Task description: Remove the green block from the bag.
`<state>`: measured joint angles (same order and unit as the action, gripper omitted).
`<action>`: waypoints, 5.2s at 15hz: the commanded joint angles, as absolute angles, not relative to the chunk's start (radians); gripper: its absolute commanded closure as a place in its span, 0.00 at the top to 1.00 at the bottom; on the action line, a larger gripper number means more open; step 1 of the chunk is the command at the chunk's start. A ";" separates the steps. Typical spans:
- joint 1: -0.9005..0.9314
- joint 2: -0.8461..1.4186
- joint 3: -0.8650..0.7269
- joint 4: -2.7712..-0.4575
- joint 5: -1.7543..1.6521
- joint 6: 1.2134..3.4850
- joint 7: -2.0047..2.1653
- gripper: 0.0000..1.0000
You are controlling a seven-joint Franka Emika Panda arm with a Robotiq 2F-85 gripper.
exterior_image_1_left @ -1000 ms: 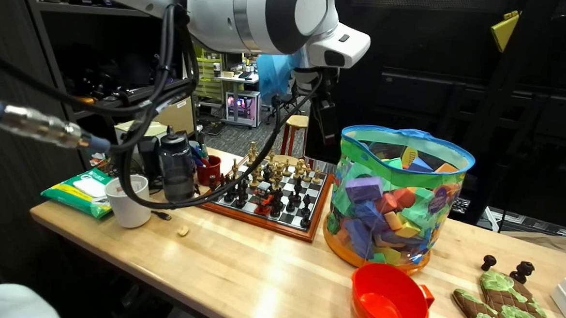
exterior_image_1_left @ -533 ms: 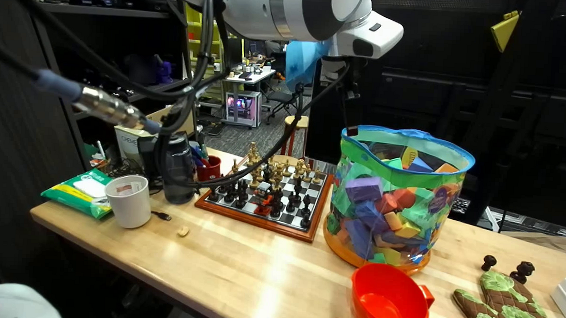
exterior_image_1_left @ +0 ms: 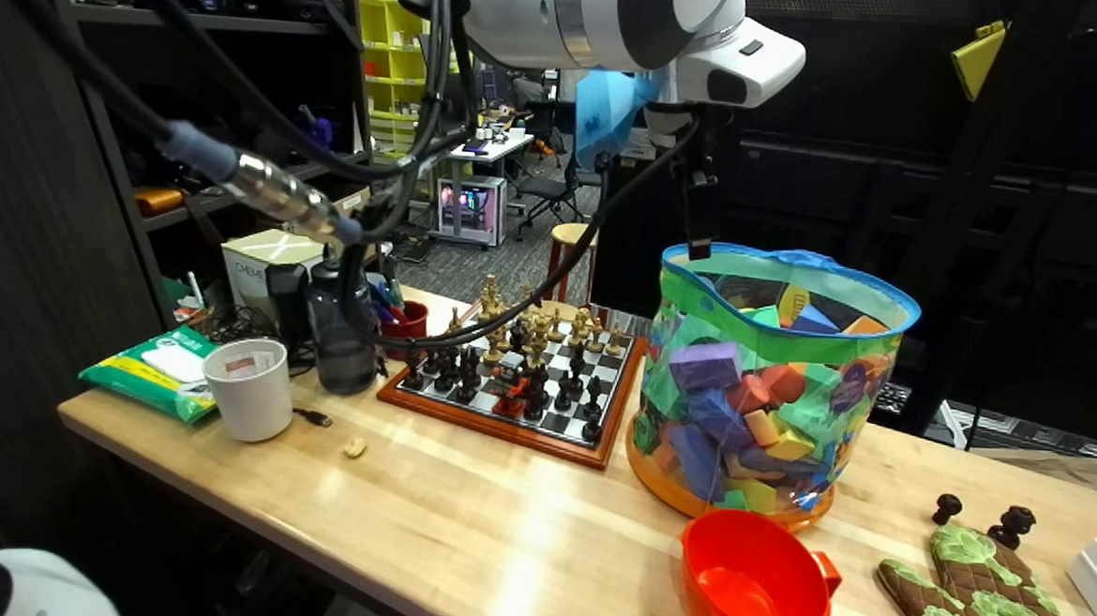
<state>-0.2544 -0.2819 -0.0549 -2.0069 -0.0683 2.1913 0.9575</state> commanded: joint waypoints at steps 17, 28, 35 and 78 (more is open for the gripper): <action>-0.243 -0.280 -0.066 -2.004 -0.072 2.189 0.959 1.00; -0.243 -0.280 -0.066 -2.004 -0.072 2.189 0.959 1.00; -0.243 -0.280 -0.066 -2.004 -0.072 2.189 0.959 1.00; -0.228 0.077 -0.162 -1.661 -0.189 2.228 1.198 1.00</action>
<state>-0.2490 0.0315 -0.1336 -1.7374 -0.1930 2.2712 1.1922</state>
